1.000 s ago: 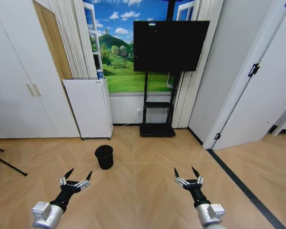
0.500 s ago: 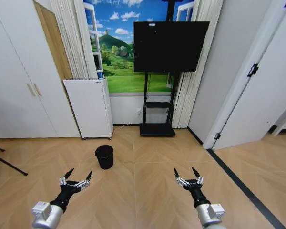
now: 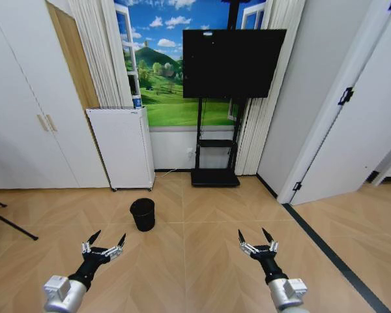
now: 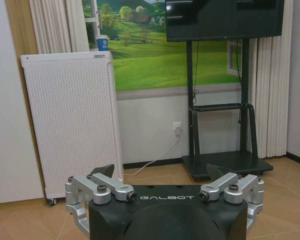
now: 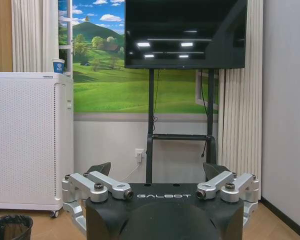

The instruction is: Pick up the trash bin and place the garbage on the floor into it.

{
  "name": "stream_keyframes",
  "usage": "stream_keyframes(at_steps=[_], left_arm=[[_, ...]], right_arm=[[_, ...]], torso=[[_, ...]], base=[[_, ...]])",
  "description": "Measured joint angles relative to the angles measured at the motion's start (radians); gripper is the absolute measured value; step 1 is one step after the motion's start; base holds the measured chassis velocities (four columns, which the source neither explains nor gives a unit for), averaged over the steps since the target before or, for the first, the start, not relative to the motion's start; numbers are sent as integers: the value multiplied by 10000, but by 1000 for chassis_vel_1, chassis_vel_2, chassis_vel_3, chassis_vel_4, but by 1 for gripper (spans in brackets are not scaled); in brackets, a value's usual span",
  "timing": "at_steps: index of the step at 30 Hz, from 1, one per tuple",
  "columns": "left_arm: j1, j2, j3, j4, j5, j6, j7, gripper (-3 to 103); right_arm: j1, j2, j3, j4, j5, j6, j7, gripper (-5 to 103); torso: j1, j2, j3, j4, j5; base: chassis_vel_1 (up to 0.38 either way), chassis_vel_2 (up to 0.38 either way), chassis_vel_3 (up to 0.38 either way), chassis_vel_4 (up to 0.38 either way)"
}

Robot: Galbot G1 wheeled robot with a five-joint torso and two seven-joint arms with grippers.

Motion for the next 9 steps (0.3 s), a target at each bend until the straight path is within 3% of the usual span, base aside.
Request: stream_keyframes(at_steps=[9], left_arm=[[0, 0, 0, 0, 0, 0, 0, 100]], right_arm=[[0, 0, 0, 0, 0, 0, 0, 100]], torso=[[0, 0, 0, 0, 0]], base=[[0, 0, 0, 0]])
